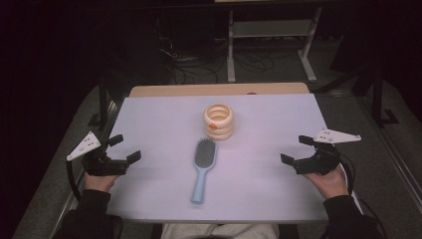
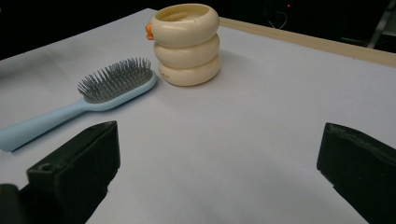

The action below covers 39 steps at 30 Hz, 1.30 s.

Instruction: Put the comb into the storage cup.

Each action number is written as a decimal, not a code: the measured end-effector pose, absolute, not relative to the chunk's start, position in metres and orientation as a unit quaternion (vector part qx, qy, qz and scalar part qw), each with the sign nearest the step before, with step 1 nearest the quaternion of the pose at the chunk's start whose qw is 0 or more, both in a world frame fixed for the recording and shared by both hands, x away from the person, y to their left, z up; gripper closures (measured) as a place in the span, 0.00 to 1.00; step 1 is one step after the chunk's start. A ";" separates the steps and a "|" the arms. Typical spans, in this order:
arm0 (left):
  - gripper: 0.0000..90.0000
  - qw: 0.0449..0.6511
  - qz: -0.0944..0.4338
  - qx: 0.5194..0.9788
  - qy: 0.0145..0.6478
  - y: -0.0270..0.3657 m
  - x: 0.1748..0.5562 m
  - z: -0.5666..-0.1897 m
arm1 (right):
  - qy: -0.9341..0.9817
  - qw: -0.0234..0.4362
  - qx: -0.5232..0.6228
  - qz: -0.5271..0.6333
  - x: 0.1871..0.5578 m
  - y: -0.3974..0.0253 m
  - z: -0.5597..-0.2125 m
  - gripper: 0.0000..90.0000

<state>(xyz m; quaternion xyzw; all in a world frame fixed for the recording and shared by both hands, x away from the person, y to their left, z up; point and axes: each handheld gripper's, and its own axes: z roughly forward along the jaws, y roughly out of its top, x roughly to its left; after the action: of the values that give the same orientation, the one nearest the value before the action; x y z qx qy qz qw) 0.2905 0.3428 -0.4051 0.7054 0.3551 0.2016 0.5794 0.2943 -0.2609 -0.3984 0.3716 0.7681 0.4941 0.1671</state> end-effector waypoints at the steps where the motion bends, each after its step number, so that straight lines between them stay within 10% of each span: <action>1: 0.00 0.578 0.204 0.706 0.355 0.342 0.291 -0.404 | 0.768 0.166 0.372 0.495 0.294 -0.261 -0.398 0.00; 39: 0.00 0.556 0.153 0.768 0.279 0.282 0.310 -0.368 | 0.772 0.166 0.367 0.492 0.294 -0.259 -0.399 0.00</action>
<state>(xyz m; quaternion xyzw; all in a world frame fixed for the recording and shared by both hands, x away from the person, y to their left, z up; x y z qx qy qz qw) 0.3098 0.2824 -0.3685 0.7683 0.2786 0.1532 0.5556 0.2942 -0.2595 -0.3987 0.3666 0.7723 0.4916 0.1659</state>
